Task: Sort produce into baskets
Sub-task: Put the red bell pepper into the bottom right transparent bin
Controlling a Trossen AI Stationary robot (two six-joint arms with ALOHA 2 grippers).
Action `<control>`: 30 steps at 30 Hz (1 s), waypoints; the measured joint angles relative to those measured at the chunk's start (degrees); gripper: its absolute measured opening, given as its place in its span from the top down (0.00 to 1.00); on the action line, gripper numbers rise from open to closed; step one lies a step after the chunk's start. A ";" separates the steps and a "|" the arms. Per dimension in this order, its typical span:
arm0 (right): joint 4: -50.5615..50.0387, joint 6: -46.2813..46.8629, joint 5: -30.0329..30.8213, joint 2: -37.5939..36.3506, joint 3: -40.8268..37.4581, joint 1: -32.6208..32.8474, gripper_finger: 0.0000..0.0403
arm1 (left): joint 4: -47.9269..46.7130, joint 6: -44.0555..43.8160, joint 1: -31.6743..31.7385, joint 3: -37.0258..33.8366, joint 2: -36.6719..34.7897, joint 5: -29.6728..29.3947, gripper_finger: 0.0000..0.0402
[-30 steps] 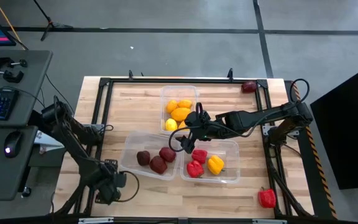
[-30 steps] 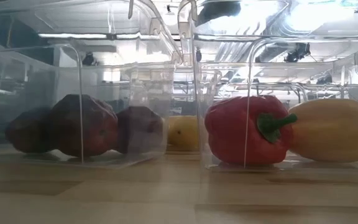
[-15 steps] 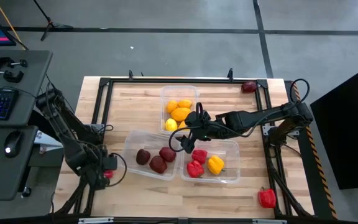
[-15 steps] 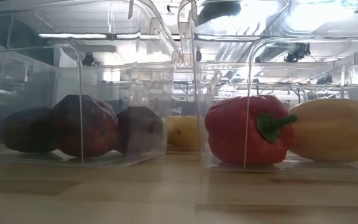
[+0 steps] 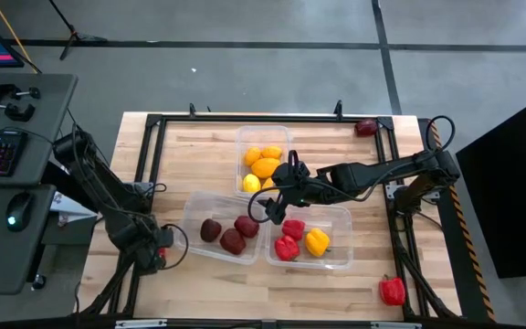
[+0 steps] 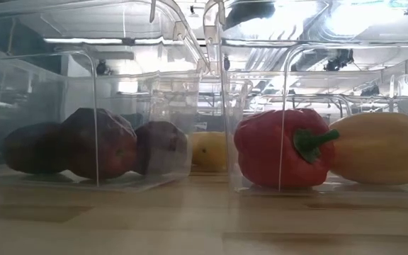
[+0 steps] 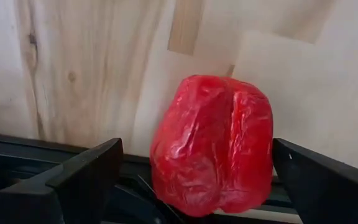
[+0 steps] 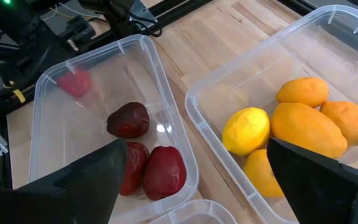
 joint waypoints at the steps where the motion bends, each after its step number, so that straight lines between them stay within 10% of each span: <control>1: 0.00 0.00 0.00 0.00 0.00 0.00 0.07 | 0.20 0.37 0.00 -0.41 -0.01 0.15 0.02; 11: 0.00 0.02 -0.02 0.02 0.00 0.00 0.07 | 2.49 -0.54 0.00 -2.52 -0.02 1.88 0.06; 20: -0.02 0.07 -1.20 0.02 0.00 0.00 0.07 | -2.90 -0.74 -0.15 8.07 -4.05 -1.08 0.49; 25: -0.04 0.04 -1.27 0.00 0.00 0.00 0.07 | -8.85 -6.38 -0.37 21.10 -10.28 -11.93 0.50; 30: -0.29 0.14 -1.31 -1.69 0.00 0.04 0.07 | -10.67 -5.99 0.61 32.14 -12.78 -35.38 0.42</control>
